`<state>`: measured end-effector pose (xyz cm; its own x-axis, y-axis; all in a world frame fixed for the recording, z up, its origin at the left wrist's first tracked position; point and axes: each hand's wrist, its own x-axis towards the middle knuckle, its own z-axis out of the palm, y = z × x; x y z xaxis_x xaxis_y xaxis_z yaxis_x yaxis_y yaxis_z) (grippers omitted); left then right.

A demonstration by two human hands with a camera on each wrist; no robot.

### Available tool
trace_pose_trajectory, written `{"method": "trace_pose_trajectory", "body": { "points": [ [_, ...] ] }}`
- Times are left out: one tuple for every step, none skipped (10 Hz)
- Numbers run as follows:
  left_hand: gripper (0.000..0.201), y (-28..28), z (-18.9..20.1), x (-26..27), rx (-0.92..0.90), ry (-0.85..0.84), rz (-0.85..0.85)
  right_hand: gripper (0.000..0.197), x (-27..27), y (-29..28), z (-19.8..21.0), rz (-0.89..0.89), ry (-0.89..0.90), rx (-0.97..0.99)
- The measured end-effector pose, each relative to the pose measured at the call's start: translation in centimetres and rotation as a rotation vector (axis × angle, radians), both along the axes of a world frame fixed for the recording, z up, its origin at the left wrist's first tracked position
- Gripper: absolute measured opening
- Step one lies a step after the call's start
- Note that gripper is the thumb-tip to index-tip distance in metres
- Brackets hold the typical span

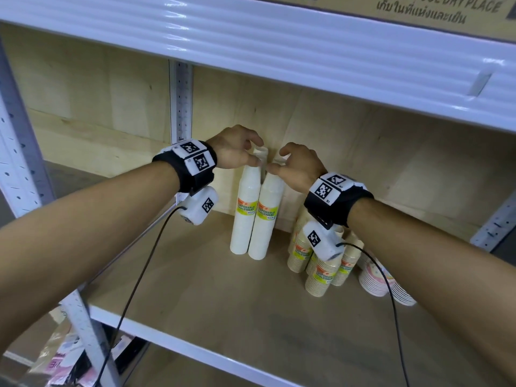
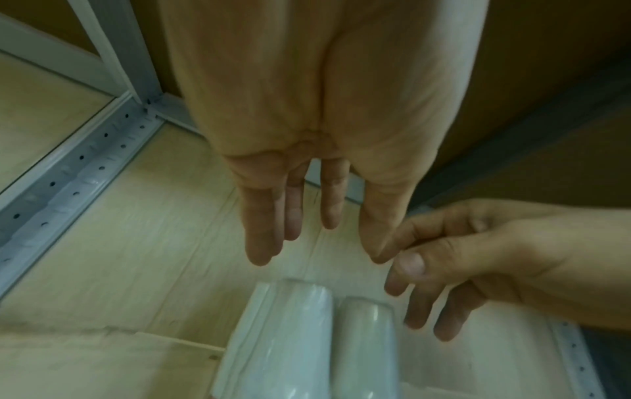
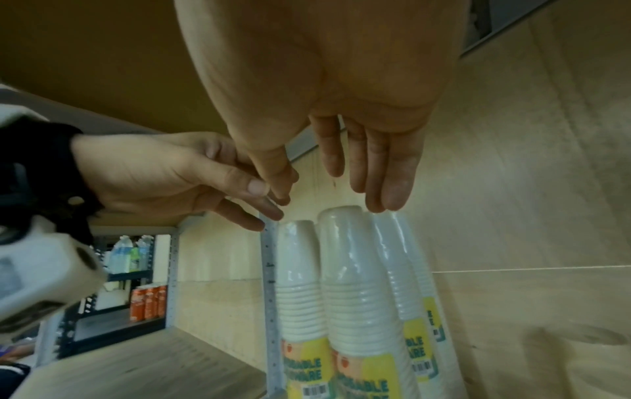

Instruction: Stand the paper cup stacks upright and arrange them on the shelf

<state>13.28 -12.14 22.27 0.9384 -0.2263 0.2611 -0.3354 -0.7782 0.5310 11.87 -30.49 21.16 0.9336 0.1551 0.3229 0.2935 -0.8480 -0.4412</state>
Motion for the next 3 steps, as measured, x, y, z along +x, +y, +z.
{"method": "trace_pose_trajectory", "body": {
  "points": [
    [0.050, 0.6, -0.1, -2.5, -0.071, -0.038, -0.009, 0.046, -2.4, -0.5, -0.2, 0.040, -0.010, 0.054],
    [0.043, 1.2, -2.2, -6.4, -0.232, -0.083, -0.056, 0.030, -5.4, -1.5, -2.7, 0.099, 0.006, 0.143],
    [0.037, 1.7, -6.3, -11.4, -0.443, -0.050, -0.107, 0.014, -10.2, -3.4, -7.6, 0.239, 0.056, 0.184]
  ]
}}
